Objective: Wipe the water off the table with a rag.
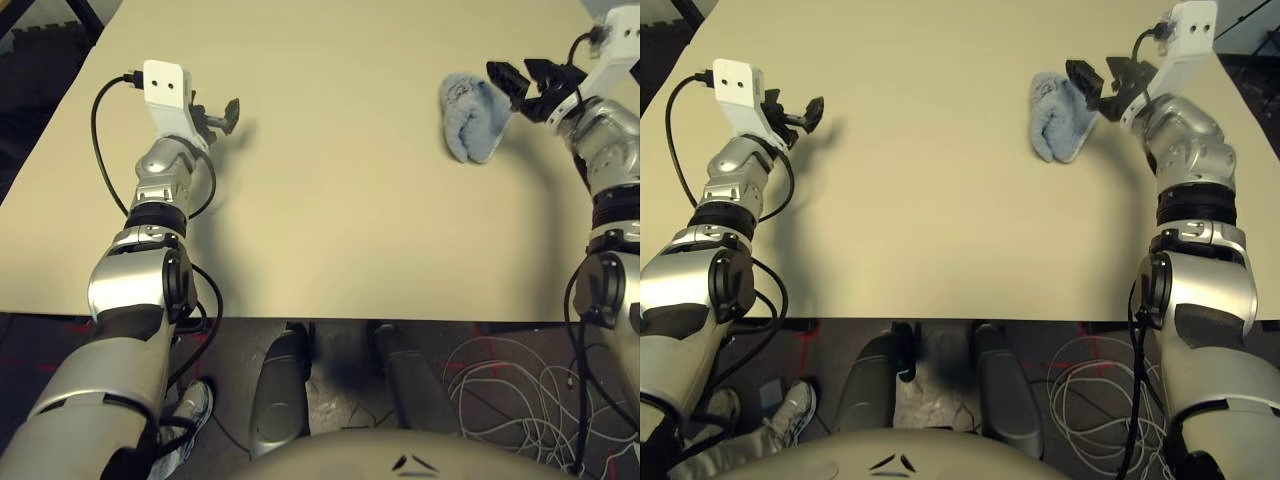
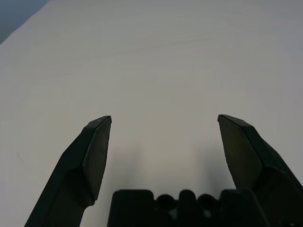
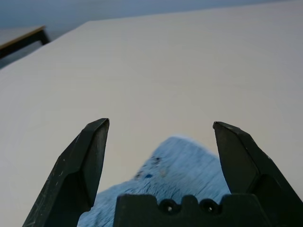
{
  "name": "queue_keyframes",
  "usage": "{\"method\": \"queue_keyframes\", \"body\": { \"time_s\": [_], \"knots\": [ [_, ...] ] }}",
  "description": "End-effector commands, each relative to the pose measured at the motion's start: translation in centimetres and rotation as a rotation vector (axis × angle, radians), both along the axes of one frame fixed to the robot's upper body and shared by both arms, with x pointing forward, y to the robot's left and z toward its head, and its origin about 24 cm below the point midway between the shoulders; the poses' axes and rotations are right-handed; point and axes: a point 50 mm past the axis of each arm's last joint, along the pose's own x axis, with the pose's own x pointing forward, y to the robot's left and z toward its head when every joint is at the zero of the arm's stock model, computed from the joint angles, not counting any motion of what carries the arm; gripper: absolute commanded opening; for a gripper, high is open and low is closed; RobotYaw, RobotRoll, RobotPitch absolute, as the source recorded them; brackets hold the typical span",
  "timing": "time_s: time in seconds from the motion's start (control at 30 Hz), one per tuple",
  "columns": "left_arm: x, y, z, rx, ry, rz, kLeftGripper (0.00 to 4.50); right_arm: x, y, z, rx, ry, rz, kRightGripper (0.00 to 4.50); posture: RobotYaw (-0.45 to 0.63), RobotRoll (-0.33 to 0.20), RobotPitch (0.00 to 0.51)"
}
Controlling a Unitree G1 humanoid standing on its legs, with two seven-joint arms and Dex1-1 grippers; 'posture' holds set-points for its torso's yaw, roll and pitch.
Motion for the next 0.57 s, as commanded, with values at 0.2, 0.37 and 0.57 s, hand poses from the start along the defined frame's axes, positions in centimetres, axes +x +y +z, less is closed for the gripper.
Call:
{"method": "queue_keyframes", "body": {
  "time_s": [0.2,0.37,0.57],
  "knots": [
    [-0.2,0.5,0.1,0.029,-0.036,0.050,4.50,0.0,-3.4,-1.1,-0.027,0.039,-0.331,4.46,-0.01,0.000,0.263],
    [-0.5,1.1,-0.2,0.027,-0.053,0.101,4.50,-0.1,-7.5,-2.8,-0.081,0.045,-0.559,4.46,0.00,0.000,0.263],
    [-1.0,2.2,-0.9,0.012,-0.056,0.171,4.50,-0.4,-8.8,-5.3,-0.114,0.095,-0.616,4.46,0.03,0.000,0.251]
  ]
}}
